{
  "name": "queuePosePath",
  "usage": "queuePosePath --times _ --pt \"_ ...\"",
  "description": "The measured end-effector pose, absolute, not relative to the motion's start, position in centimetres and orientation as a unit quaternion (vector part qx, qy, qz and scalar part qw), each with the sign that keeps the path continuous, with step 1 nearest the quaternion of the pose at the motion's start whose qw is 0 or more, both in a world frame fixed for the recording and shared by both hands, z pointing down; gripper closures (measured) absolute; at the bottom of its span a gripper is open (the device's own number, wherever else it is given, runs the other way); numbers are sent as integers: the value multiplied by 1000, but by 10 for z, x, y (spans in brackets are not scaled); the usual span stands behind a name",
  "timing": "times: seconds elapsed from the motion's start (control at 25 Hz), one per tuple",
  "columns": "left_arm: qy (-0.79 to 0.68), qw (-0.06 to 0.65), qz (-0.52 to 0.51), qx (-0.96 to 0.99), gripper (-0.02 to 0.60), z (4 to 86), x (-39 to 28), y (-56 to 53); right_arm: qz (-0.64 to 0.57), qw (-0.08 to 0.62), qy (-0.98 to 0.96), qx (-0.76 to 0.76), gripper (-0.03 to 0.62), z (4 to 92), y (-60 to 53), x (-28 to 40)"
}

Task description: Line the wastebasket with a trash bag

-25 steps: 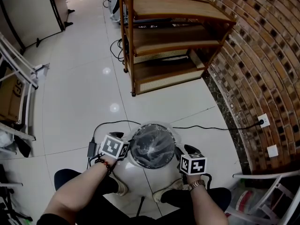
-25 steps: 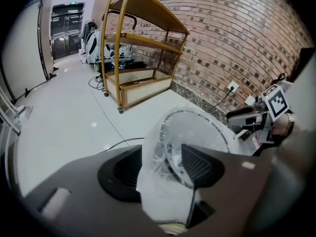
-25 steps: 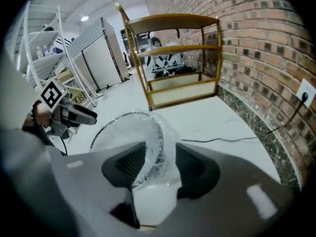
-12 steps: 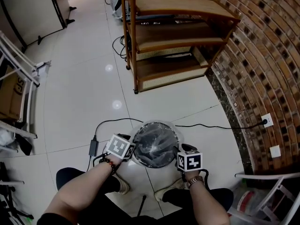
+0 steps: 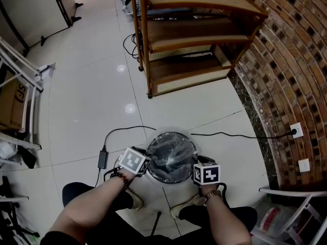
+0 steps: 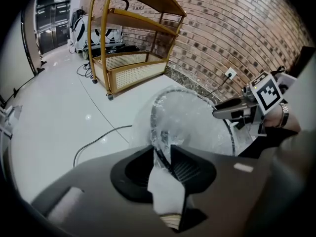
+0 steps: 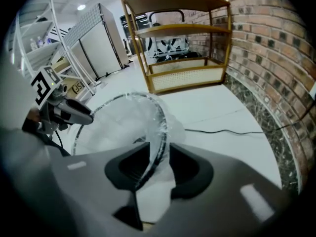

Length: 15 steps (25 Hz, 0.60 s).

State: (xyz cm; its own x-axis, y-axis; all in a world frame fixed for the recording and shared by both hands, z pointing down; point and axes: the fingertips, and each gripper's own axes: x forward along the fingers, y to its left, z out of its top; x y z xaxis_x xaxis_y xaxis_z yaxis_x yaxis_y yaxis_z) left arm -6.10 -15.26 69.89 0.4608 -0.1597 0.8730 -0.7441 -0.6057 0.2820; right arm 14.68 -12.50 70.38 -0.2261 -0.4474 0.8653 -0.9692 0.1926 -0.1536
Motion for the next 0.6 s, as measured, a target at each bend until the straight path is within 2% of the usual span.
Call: queuePosePath --times 0.4,0.44,0.6 --pt "-289 323 434 790 470 702 -55 -158 374 344 -691 514 479 707 -129 148" --pt "-291 319 439 788 451 702 -57 -158 374 344 -693 512 477 705 -129 147" --pt "-306 314 448 779 366 701 -68 -158 368 336 -697 515 404 693 -129 146"
